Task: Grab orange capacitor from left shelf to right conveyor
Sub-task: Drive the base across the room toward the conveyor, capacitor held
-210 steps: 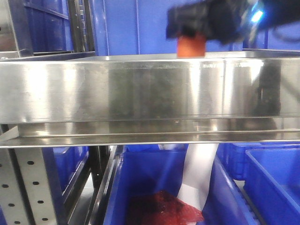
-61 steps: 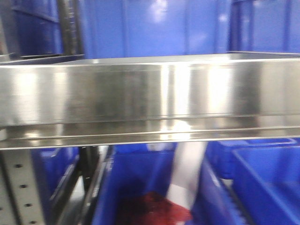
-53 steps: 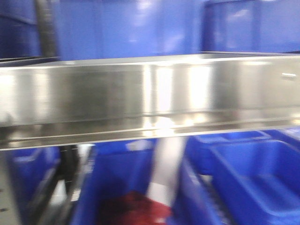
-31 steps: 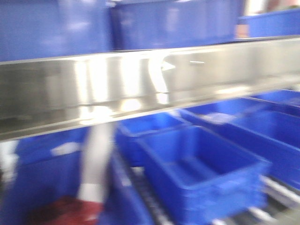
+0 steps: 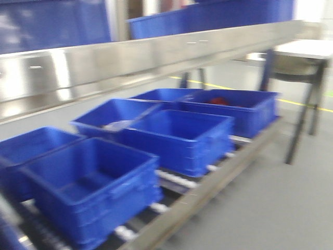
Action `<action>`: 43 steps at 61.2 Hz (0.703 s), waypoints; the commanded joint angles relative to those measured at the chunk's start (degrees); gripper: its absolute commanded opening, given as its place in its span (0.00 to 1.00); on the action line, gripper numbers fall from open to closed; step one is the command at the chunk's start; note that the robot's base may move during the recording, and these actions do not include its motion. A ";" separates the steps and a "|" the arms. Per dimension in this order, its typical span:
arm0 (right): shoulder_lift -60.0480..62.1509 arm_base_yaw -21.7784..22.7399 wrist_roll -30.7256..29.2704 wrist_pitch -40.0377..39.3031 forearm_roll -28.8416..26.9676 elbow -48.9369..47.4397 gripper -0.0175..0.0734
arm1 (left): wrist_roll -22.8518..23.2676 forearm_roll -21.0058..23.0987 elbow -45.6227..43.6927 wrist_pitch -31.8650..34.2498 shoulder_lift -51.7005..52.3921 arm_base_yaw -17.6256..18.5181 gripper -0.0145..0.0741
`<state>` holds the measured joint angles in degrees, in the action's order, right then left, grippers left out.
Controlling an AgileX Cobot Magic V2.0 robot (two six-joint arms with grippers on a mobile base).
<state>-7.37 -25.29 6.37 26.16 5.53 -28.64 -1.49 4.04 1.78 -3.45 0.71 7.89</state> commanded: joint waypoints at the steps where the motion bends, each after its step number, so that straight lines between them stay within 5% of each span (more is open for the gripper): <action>1: -0.83 0.43 -0.47 -5.07 0.68 -1.52 0.28 | 0.09 0.20 -0.26 5.22 0.66 0.30 0.02; 43: -0.83 0.43 -0.47 -5.07 0.68 -1.52 0.28 | 0.09 0.20 -0.26 5.22 0.66 0.30 0.02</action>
<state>-7.37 -25.29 6.33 26.16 5.53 -28.64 -1.49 4.04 1.78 -3.45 0.71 7.89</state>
